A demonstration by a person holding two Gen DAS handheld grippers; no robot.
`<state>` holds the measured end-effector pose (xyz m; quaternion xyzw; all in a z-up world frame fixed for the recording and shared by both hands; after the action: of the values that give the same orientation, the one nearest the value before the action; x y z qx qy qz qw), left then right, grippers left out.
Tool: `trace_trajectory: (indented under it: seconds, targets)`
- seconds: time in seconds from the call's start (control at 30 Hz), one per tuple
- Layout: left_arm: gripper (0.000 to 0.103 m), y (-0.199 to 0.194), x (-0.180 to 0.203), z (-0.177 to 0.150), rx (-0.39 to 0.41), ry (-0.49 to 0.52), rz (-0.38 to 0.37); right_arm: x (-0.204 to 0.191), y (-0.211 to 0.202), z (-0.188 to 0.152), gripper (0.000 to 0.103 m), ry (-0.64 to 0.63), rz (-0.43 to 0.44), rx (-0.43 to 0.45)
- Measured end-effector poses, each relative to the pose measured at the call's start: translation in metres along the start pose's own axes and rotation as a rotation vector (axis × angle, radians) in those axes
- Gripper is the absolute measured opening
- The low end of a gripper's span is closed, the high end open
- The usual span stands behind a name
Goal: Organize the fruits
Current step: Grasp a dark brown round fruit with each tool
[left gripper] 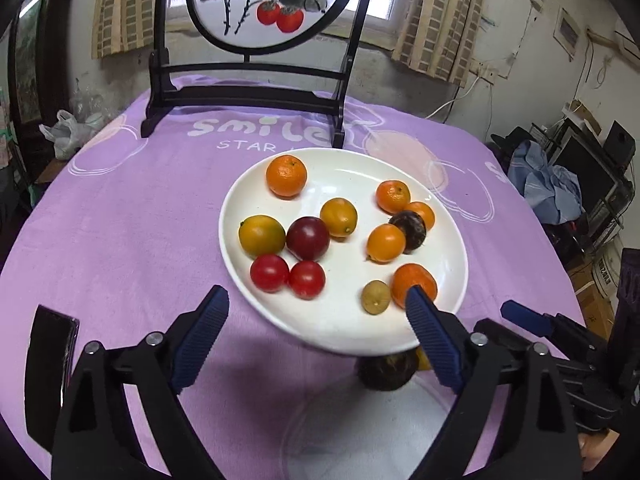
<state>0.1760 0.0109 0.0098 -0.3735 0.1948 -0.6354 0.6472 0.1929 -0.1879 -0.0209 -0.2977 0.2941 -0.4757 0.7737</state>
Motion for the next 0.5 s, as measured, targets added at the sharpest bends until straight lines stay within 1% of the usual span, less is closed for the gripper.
trace_trajectory:
  seconds: [0.1, 0.17, 0.23, 0.3, 0.37, 0.5]
  targets:
    - [0.088, -0.001, 0.004, -0.015, -0.017, 0.008, -0.013, 0.003, -0.001, -0.018, 0.063, -0.019, -0.039, -0.039]
    - [0.088, 0.004, 0.006, -0.027, -0.042, 0.028, -0.016, 0.003, 0.000, -0.030, 0.063, -0.039, -0.075, -0.074]
    - [0.088, 0.013, 0.007, -0.036, -0.072, 0.048, -0.017, 0.003, 0.003, -0.039, 0.063, -0.061, -0.122, -0.086]
    - [0.088, 0.018, 0.007, -0.041, -0.097, 0.056, -0.021, 0.001, 0.009, -0.043, 0.063, -0.086, -0.152, -0.105]
    - [0.088, 0.019, 0.005, -0.043, -0.100, 0.052, -0.030, -0.001, 0.015, -0.045, 0.063, -0.102, -0.156, -0.124]
    - [0.088, 0.022, -0.001, -0.044, -0.107, 0.046, -0.037, -0.002, 0.024, -0.048, 0.063, -0.119, -0.195, -0.145]
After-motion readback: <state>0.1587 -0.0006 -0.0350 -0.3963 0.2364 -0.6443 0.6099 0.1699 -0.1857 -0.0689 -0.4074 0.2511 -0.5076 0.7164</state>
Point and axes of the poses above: each gripper's, at about its wrist camera, not at the fingertips, and y roughly the way its jaws point, x to its right, z to its top, the point moved 3 cm from there along y, roughly the way its jaws point, and after that the axes turned 5 degrees about -y, right-handed, at the moved point
